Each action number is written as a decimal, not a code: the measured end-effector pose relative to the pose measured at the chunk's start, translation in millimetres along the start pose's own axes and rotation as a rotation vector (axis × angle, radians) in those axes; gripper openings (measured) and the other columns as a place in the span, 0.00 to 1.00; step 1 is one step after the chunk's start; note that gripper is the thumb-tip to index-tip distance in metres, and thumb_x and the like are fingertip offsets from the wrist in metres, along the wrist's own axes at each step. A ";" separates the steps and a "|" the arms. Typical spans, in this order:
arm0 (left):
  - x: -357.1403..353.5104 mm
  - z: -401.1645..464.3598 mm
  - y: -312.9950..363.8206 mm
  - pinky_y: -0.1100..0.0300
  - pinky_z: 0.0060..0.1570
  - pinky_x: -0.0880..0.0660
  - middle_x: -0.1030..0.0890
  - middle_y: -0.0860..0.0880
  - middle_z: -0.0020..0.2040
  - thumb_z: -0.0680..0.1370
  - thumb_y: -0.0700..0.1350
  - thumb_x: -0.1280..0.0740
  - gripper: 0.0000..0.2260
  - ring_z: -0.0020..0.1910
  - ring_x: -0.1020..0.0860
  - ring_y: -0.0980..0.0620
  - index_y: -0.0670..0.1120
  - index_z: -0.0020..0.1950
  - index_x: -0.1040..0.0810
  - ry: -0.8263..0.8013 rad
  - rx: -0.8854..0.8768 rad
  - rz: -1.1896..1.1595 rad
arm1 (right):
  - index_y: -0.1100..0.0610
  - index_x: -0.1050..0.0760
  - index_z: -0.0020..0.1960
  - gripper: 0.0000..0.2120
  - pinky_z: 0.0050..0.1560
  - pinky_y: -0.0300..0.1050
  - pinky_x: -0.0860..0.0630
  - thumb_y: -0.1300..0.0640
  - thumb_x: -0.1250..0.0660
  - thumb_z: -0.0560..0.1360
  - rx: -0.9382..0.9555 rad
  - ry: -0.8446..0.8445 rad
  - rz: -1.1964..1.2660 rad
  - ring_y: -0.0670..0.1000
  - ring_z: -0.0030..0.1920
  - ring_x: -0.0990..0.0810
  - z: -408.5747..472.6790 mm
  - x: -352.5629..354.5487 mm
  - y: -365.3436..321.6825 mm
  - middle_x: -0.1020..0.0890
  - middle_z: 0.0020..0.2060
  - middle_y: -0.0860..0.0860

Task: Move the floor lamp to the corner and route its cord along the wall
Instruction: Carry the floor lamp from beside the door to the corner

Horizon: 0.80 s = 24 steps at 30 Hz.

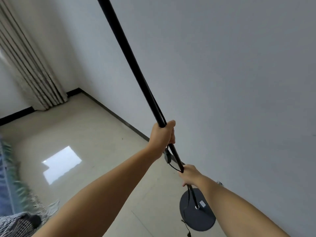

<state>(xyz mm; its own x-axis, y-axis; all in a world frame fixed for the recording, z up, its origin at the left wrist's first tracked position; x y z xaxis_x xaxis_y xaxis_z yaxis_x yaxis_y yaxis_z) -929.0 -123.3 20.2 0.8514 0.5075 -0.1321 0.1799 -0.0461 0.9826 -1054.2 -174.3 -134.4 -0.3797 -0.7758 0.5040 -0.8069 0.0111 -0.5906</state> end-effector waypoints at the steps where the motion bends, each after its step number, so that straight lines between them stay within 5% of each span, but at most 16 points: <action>1: 16.7 9.1 5.9 0.64 0.25 0.36 0.38 0.56 0.17 0.74 0.41 0.40 0.25 0.18 0.38 0.56 0.52 0.15 0.36 0.023 -0.005 0.003 | 0.65 0.26 0.51 0.10 0.46 0.51 0.18 0.61 0.43 0.76 0.008 -0.021 -0.020 0.62 0.39 0.16 7.4 -6.1 -19.9 0.22 0.39 0.60; 3: 49.0 28.6 16.2 0.62 0.26 0.37 0.38 0.56 0.18 0.73 0.41 0.40 0.24 0.18 0.38 0.56 0.52 0.16 0.36 0.069 -0.014 0.001 | 0.60 0.30 0.41 0.07 0.34 0.45 0.23 0.60 0.44 0.76 0.029 -0.045 -0.062 0.60 0.33 0.16 24.7 -16.5 -57.2 0.26 0.33 0.56; 7: 115.3 78.6 32.2 0.62 0.26 0.37 0.37 0.56 0.18 0.73 0.41 0.40 0.24 0.18 0.38 0.56 0.52 0.16 0.36 0.132 -0.029 0.023 | 0.54 0.35 0.37 0.09 0.32 0.43 0.26 0.56 0.43 0.77 0.090 -0.088 -0.161 0.51 0.22 0.22 72.5 -36.0 -128.7 0.28 0.30 0.53; 11: 186.7 141.3 47.3 0.63 0.24 0.36 0.38 0.56 0.19 0.73 0.40 0.40 0.24 0.18 0.39 0.56 0.53 0.17 0.37 0.219 -0.034 -0.004 | 0.53 0.34 0.35 0.13 0.31 0.42 0.32 0.53 0.39 0.77 0.189 -0.111 -0.261 0.50 0.27 0.32 139.4 -56.0 -206.2 0.29 0.33 0.53; 24: 440.5 320.7 114.2 0.65 0.22 0.36 0.39 0.55 0.17 0.73 0.39 0.42 0.24 0.18 0.41 0.54 0.52 0.18 0.40 0.404 -0.065 0.050 | 0.49 0.40 0.31 0.19 0.26 0.38 0.39 0.51 0.40 0.78 0.377 -0.245 -0.611 0.47 0.26 0.36 321.3 -136.9 -488.8 0.34 0.28 0.47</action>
<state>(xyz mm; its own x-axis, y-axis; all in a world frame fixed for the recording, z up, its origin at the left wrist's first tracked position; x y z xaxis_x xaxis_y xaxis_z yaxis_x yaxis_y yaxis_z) -375.3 -181.0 32.3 0.5940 0.8037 -0.0351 0.1006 -0.0309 0.9944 -462.4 -276.3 -117.2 0.2322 -0.6933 0.6822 -0.6150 -0.6480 -0.4492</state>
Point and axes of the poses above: each hand's wrist, its own z-axis towards the middle knuckle, its own x-axis out of the back of the hand, y = z × x, the point moved 3 cm from there along z, towards the middle knuckle
